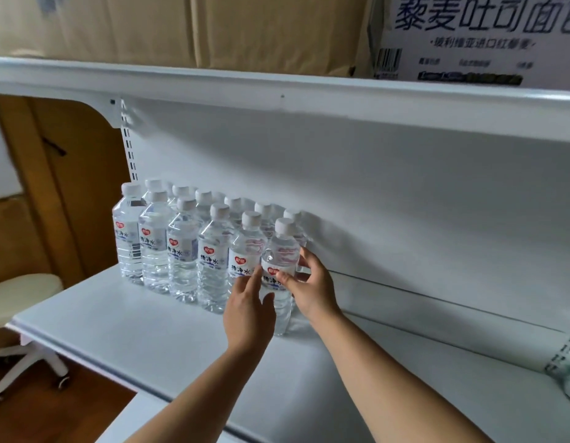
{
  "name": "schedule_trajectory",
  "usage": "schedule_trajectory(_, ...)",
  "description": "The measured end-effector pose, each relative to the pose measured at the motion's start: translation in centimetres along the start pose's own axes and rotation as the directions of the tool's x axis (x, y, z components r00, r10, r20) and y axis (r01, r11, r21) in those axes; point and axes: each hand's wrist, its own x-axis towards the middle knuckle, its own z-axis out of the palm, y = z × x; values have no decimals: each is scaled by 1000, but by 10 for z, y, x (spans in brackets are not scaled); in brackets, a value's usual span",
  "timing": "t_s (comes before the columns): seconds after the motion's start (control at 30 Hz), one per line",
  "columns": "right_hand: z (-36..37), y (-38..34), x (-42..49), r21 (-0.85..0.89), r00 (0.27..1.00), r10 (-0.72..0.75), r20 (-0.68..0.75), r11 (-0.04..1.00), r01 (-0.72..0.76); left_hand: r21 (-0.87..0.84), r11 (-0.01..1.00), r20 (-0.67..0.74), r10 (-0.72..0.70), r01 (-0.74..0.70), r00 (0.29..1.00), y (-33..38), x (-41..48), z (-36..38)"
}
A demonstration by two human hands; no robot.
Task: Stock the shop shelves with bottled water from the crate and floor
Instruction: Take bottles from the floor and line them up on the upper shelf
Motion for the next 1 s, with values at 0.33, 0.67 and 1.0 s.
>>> schedule_trajectory(0.33,-63,-6,-45,39,991,91,-95,995,-87,-430,902,73,86,-46,994,16,-45,4)
schedule_trajectory(0.67,-253,19,-246,170,726,191,-660,980,-103,-680,732,494,503,-47,709,153,-208,73)
schedule_trajectory(1.0,-356,34,-602,291,123,347,-930,897,-334,-683,717,729,679,139,80,221,-529,48)
